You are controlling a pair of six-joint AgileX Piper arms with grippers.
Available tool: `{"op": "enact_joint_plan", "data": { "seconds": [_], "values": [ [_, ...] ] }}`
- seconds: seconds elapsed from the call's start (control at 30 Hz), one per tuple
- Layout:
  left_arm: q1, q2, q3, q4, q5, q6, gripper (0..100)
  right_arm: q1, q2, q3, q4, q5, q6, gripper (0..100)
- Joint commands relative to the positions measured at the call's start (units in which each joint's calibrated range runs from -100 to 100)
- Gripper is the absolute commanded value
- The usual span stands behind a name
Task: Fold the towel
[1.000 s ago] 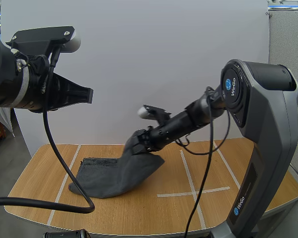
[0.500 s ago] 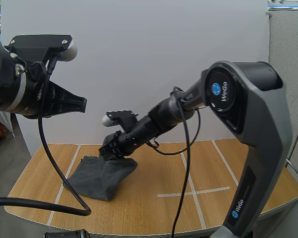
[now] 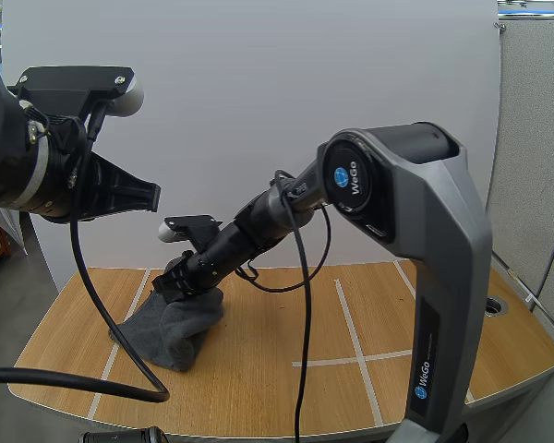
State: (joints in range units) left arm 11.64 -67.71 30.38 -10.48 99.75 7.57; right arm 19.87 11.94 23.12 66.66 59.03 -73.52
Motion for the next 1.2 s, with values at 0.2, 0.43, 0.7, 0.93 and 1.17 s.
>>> {"op": "enact_joint_plan", "data": {
  "seconds": [0.2, 0.43, 0.7, 0.93, 1.17],
  "values": [
    [0.07, -2.77, -0.53, 0.02, 0.25, -0.43, 0, 0.47, 1.43, -1.51, 1.43, -0.61, 0.18, 72],
    [0.07, -2.94, -0.53, 0.02, 0.25, -0.43, 0, 0.47, 0.32, -4.29, 1.42, 2.42, 1.03, 100],
    [0.07, -2.92, -0.53, 3.8, 0.25, -0.43, 0, -1.9, -5.59, -5.87, -3.89, 4.12, 4.61, 100],
    [0.07, -2.92, -0.53, 6.51, 0.25, 0.29, 0, -8.41, -7.71, -4.85, -8.63, 21.22, 6.49, 100],
    [0.07, -2.92, -0.53, 6.51, 0.25, 3.57, 0, -13.42, -7.71, 2.52, -13.79, 30.12, 6.02, 40]
  ]
}}
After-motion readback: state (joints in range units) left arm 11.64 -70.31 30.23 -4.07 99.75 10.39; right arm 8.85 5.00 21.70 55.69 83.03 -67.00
